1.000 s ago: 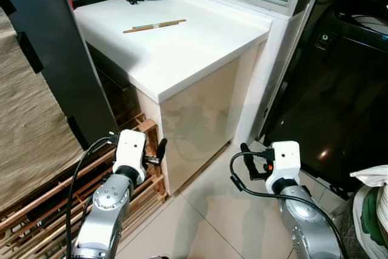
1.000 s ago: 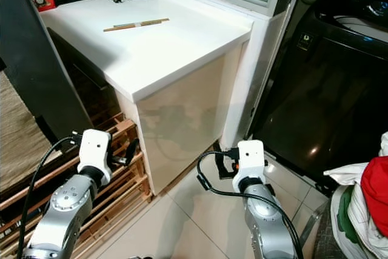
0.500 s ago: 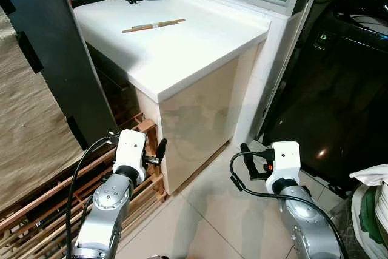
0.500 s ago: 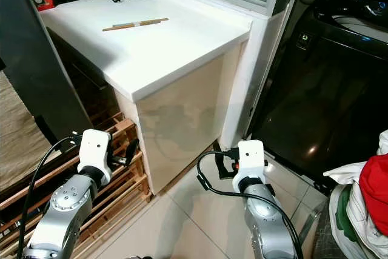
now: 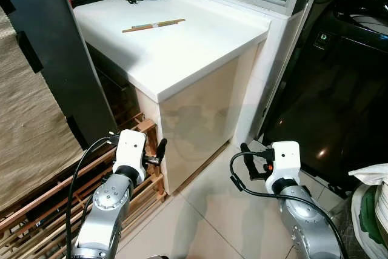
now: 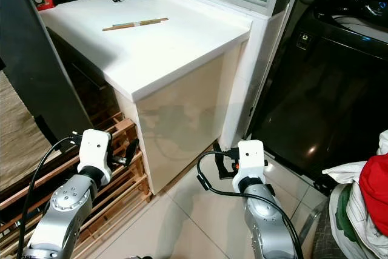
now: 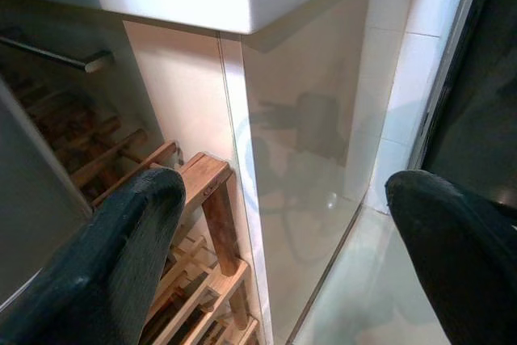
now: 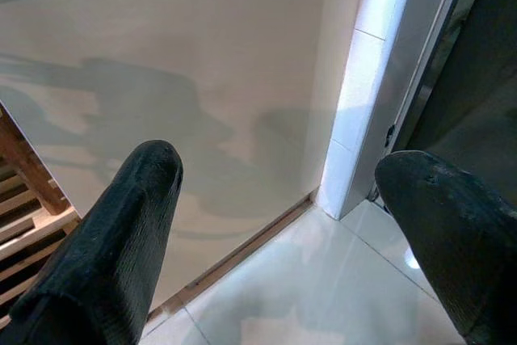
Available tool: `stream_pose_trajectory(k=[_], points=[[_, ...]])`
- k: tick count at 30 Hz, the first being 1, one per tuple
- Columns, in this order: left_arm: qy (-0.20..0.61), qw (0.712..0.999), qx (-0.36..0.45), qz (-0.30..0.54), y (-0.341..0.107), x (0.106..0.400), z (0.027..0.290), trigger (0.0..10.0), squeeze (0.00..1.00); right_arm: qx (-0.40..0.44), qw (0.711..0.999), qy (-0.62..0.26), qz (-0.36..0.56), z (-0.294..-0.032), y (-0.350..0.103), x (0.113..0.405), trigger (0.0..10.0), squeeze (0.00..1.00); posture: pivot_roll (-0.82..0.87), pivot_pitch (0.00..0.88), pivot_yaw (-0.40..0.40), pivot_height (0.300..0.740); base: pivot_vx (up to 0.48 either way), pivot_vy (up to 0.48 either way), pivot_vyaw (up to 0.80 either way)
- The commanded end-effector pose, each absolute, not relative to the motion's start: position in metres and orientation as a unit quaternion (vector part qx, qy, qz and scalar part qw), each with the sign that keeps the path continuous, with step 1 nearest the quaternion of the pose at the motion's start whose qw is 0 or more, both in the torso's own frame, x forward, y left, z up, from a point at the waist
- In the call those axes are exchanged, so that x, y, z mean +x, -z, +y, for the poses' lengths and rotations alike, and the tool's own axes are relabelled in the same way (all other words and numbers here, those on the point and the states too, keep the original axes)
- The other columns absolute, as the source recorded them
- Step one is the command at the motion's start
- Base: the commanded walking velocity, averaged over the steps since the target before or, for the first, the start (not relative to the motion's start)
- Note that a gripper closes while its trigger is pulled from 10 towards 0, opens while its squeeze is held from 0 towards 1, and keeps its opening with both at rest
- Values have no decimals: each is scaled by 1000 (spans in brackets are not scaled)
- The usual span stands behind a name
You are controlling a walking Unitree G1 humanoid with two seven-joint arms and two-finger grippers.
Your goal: Clothes washing
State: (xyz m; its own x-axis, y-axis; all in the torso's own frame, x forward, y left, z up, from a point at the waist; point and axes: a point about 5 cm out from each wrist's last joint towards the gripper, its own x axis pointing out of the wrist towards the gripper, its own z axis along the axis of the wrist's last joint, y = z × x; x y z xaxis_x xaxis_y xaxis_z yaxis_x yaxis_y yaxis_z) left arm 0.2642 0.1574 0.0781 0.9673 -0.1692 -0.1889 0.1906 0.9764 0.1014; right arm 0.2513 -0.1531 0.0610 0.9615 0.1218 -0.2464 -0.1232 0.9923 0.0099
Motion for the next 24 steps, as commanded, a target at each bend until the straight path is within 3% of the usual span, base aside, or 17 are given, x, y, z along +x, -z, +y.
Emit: stream_pose_trajectory(k=[1, 5, 13, 24], points=[[94, 991, 66, 72, -87, 270, 157, 10000, 0, 0, 994, -53, 92, -153, -80, 261, 10000, 0, -67, 0, 16, 740, 0, 0, 0], [101, 991, 87, 11, -117, 281, 152, 10000, 0, 6, 999, -33, 17, -155, -119, 278, 10000, 0, -69, 0, 17, 740, 0, 0, 0], [96, 992, 81, -5, -126, 285, 153, 10000, 0, 8, 999, -27, 14, -158, -123, 280, 10000, 0, -66, 0, 11, 740, 0, 0, 0], [96, 991, 80, -40, -148, 291, 153, 10000, 0, 25, 999, -26, -2, -155, -132, 281, 10000, 0, -65, 0, 13, 740, 315, 0, 0]])
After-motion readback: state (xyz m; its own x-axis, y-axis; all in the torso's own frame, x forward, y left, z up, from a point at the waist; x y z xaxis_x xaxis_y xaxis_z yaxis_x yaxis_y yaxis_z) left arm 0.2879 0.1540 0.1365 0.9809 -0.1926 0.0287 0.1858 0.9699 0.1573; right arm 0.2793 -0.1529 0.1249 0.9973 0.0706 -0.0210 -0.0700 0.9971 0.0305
